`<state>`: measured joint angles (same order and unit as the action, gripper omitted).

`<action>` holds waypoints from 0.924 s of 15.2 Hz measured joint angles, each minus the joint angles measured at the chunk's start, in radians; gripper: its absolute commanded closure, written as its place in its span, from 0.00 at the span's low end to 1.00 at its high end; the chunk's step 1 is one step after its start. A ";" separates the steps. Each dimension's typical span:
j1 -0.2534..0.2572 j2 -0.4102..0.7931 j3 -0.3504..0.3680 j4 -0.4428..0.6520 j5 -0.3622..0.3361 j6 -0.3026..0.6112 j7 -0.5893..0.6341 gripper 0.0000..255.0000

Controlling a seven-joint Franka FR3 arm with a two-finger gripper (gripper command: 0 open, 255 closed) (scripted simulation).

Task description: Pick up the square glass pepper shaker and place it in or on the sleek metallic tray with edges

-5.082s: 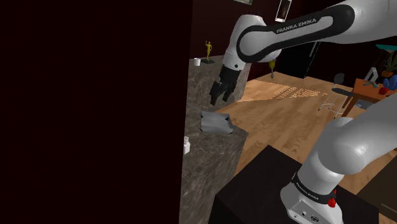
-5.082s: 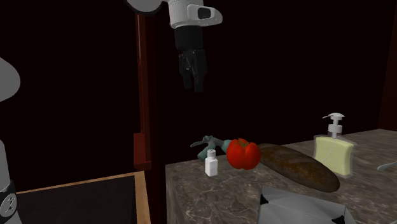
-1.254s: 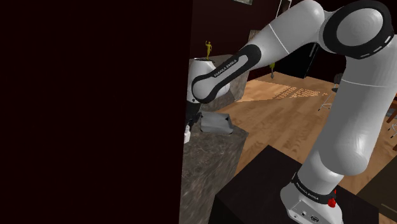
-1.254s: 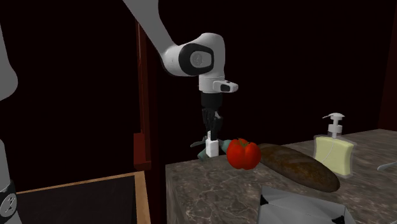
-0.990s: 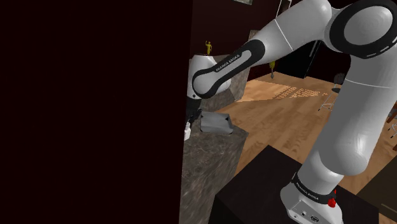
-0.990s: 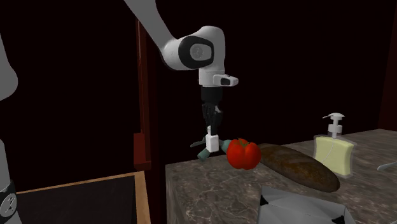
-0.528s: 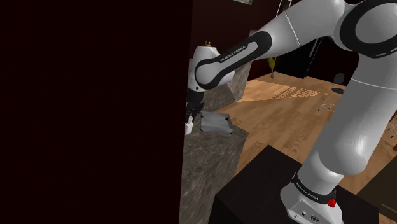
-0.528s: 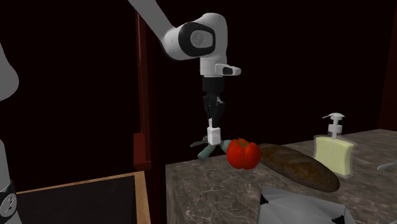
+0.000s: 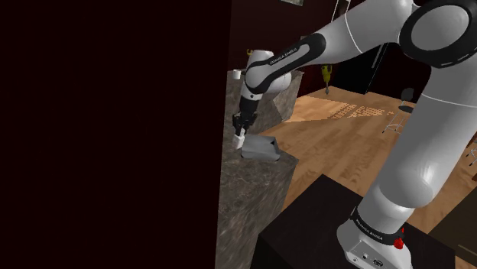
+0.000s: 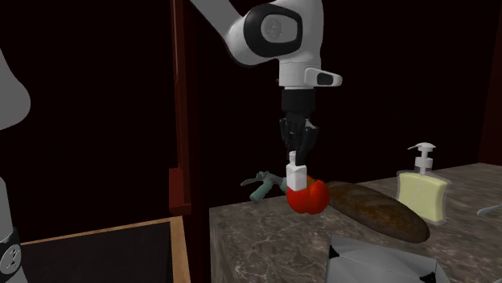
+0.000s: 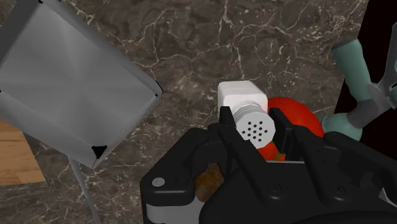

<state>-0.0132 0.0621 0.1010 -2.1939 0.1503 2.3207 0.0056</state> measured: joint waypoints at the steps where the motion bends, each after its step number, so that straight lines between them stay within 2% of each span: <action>1: -0.011 0.003 -0.010 0.005 0.002 -0.004 -0.021 1.00; 14: -0.178 0.100 -0.142 0.205 0.019 -0.146 -0.315 1.00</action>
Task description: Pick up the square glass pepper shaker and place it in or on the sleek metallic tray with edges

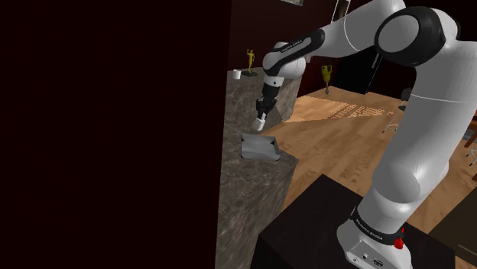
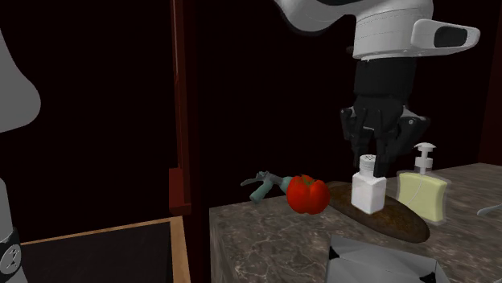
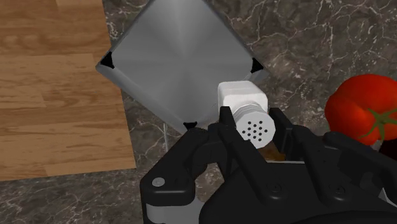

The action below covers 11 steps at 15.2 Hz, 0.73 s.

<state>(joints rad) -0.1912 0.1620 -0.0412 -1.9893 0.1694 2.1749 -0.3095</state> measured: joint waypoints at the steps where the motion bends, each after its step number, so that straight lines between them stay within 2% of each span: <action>1: -0.016 0.028 -0.011 0.045 0.002 -0.020 -0.025 1.00; 4: -0.033 0.058 -0.020 0.063 0.008 -0.014 -0.057 1.00; 11: -0.038 0.108 -0.018 0.034 0.022 0.063 -0.079 1.00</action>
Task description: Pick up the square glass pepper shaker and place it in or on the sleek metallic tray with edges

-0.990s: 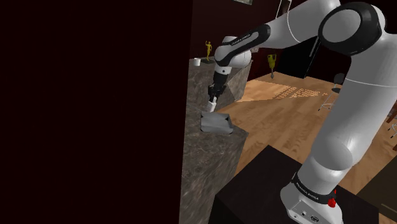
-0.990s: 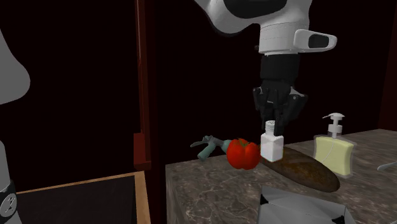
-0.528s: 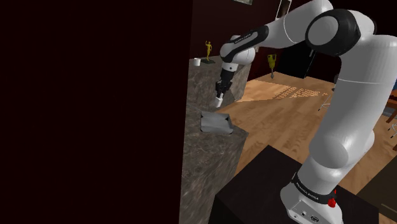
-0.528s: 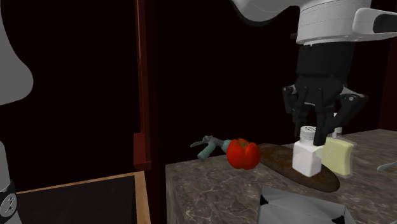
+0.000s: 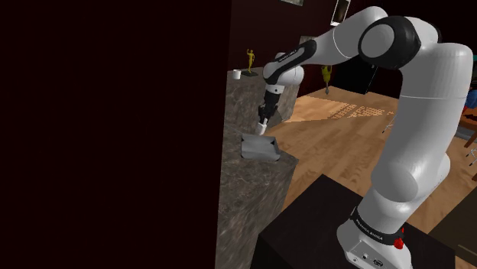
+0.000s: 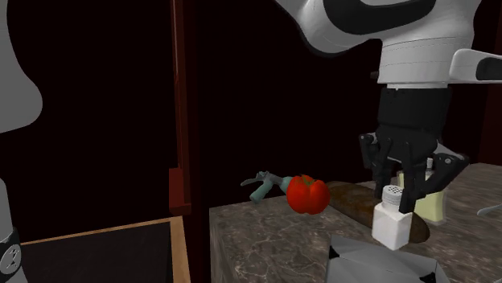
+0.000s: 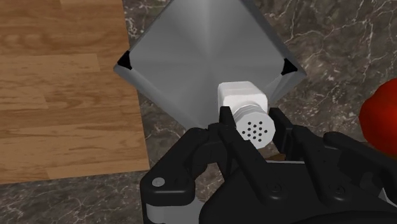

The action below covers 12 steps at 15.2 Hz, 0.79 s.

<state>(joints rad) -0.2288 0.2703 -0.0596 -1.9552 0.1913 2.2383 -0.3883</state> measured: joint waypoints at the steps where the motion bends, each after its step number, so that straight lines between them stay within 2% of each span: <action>1: 0.000 0.007 0.001 -0.004 0.002 0.011 -0.002 1.00; 12: -0.004 0.090 0.009 -0.037 0.025 0.125 -0.029 1.00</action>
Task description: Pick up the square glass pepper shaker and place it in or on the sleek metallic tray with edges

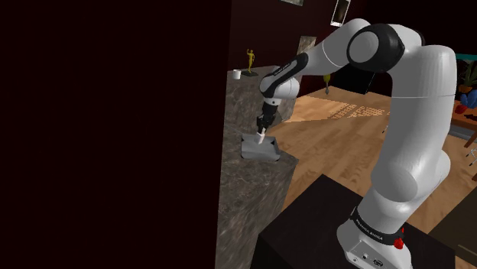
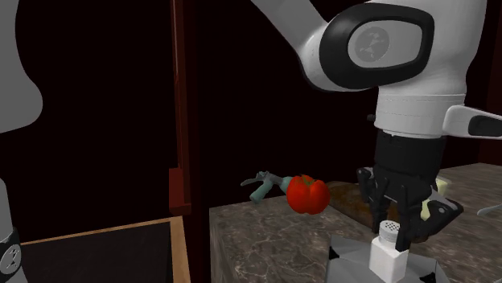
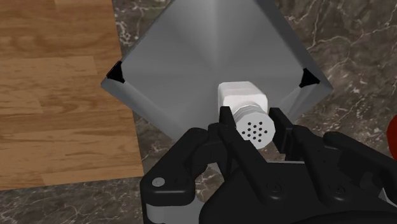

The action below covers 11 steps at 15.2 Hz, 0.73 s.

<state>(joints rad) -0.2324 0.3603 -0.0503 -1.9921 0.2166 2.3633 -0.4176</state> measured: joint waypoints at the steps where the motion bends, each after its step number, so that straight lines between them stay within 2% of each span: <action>1: 0.000 0.002 0.000 -0.001 0.000 0.002 -0.001 1.00; 6: 0.000 0.004 0.001 -0.001 0.001 0.006 -0.001 1.00; 7: 0.000 0.004 0.001 -0.001 0.001 0.006 -0.001 0.00; 11: 0.000 0.004 0.001 -0.001 0.001 0.006 -0.001 0.00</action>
<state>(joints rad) -0.2325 0.3642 -0.0498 -1.9932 0.2178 2.3689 -0.4187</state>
